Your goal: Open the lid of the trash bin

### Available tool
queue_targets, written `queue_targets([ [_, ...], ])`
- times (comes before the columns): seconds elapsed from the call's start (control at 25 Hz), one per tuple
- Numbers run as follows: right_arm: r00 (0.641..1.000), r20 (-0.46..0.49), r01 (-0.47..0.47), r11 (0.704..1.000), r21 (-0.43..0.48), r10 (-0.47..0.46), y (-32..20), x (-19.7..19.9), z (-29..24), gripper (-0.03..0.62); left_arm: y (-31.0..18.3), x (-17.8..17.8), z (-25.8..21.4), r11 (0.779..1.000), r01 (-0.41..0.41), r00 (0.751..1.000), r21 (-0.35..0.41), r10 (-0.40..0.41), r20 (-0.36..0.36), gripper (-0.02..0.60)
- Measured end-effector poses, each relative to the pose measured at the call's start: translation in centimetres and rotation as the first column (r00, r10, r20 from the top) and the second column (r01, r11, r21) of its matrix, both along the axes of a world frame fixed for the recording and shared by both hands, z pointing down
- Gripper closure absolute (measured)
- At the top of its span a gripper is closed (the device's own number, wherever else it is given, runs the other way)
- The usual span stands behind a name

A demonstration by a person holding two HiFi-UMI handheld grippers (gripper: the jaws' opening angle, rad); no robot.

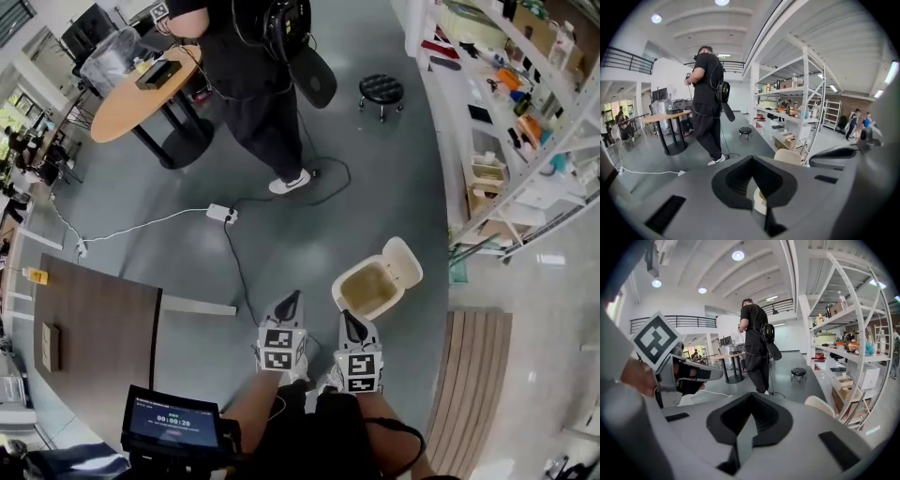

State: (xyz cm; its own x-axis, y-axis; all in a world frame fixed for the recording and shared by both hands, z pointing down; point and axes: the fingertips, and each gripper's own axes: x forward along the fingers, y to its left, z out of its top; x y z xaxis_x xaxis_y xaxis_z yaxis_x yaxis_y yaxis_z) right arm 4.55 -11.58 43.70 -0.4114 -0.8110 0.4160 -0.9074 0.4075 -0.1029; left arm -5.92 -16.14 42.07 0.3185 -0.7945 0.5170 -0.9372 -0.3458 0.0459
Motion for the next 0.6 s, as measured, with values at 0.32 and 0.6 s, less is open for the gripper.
queue_targets([
  [0.32,1.000,0.020,0.001,1.000,0.018,-0.001,-1.1,-0.2,-4.8,0.589,-0.1,-0.7,-5.9,0.994,0.017,0.999,0.105,-0.021,0.032,0.584],
  [0.6,0.999,-0.008,0.037,0.999,0.025,-0.037,1.7,-2.7,-5.7,0.589,3.1,0.3,-8.3,0.995,-0.032,0.998,0.099,0.037,-0.043,0.584],
])
